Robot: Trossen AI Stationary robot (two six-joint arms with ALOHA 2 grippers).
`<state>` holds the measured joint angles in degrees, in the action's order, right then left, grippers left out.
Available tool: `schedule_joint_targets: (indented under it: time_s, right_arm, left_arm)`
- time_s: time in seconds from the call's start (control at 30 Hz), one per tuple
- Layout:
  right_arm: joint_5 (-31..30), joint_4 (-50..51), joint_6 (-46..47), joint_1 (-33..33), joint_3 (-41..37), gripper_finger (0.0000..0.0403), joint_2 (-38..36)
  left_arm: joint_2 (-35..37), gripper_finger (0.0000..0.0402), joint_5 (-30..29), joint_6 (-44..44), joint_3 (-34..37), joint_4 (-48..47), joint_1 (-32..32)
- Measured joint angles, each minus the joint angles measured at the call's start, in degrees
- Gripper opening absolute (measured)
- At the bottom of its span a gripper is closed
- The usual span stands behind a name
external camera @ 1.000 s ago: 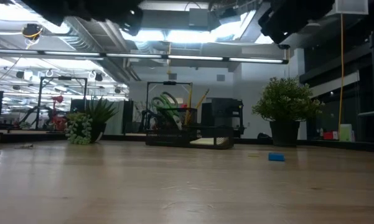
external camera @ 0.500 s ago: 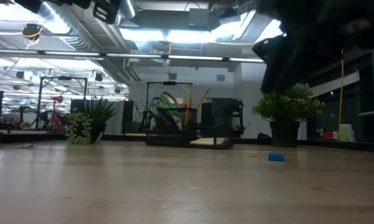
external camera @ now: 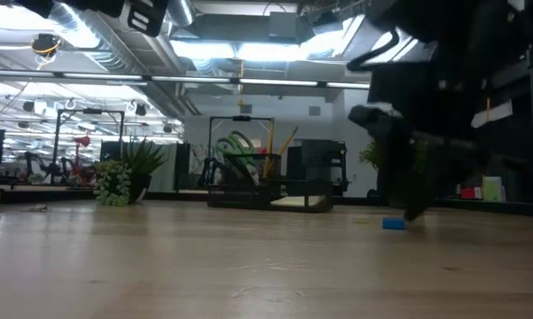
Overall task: Pick and place office supplies into organizer
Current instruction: Put the blue eraser into the desk organizer
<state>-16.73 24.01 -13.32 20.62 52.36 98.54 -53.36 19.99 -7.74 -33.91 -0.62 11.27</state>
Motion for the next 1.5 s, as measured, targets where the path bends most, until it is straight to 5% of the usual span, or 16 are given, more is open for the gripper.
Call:
schedule_joint_targets:
  time_s: [0.83, 1.27, 1.5]
  right_arm:
    - [19.8, -0.2, -4.5, -11.9, 0.1, 0.0165, 1.5]
    - [19.9, -0.8, 5.6, -10.5, 0.1, 0.0165, 1.6]
    - [14.7, -0.6, 7.1, -9.4, 0.1, 0.0165, 1.6]
  left_arm:
    - [-0.7, 0.0003, -2.3, 1.0, 0.0, -2.4, 0.0]
    - [-1.4, 0.0004, -2.4, 0.9, 0.0, -2.6, 0.0]
    - [-1.6, 0.0002, -2.4, 0.9, 0.0, -2.6, 0.0]
